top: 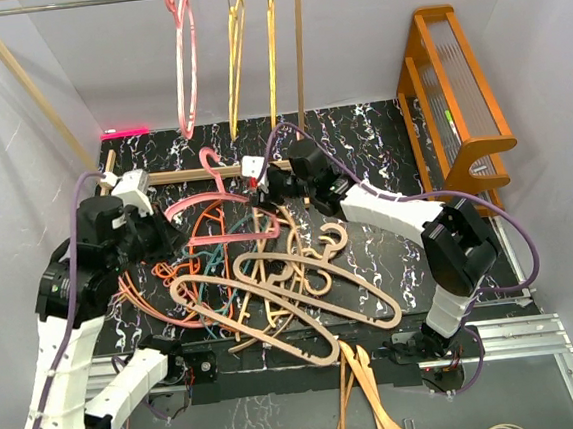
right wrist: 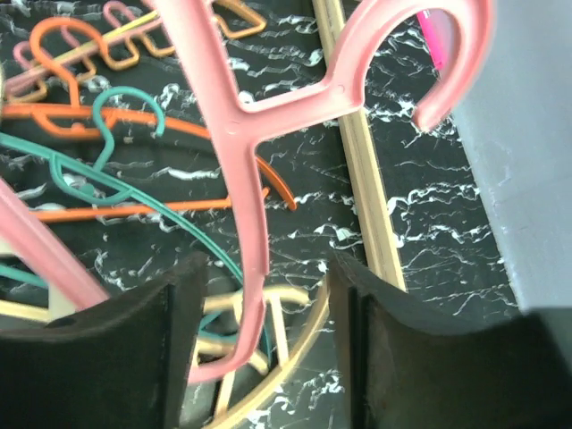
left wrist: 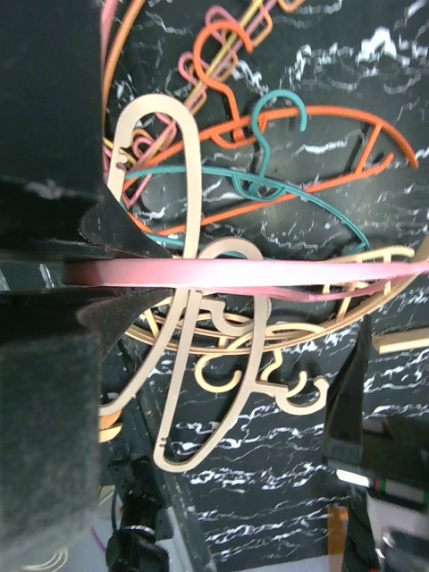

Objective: Organize the hangers
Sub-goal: Place the hanger at the clothesline.

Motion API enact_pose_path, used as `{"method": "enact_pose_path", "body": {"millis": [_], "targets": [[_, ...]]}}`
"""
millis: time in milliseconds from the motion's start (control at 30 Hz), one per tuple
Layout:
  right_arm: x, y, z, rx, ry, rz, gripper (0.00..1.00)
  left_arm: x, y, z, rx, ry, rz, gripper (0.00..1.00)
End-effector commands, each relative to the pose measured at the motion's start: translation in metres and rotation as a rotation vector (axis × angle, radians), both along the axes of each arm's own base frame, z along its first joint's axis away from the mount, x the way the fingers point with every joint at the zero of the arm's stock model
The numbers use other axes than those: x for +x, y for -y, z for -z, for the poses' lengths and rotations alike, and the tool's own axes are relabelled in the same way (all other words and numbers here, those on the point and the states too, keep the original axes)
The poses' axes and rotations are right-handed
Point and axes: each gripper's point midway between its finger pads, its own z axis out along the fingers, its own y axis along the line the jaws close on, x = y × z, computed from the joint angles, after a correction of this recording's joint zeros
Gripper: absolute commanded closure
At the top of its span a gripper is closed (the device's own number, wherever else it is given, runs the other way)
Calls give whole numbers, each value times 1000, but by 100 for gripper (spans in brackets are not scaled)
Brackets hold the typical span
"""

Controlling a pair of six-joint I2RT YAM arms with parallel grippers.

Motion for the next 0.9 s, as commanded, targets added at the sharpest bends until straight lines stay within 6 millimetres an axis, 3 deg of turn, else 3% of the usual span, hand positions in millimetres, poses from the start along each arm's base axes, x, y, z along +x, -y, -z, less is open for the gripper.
{"method": "enact_pose_path", "body": {"millis": [0,67,100,267,433,700,867], "targets": [[5,-2,-74,108,41,41,23,-12,-40,-14,126,66,-135,100],[5,1,-83,117,27,61,4,-18,-51,-28,148,108,-175,100],[4,3,-89,118,25,65,2,-21,-56,-34,159,124,-187,100],[-5,15,-105,90,7,83,1,-34,-67,-67,181,214,-198,100],[-20,36,-110,3,15,90,1,-44,-72,-116,164,365,-193,100],[-41,70,-92,-107,5,121,1,-46,-87,-174,180,586,-256,100],[-46,88,-75,-123,-43,155,1,-33,-80,-203,189,681,-222,100]]}}
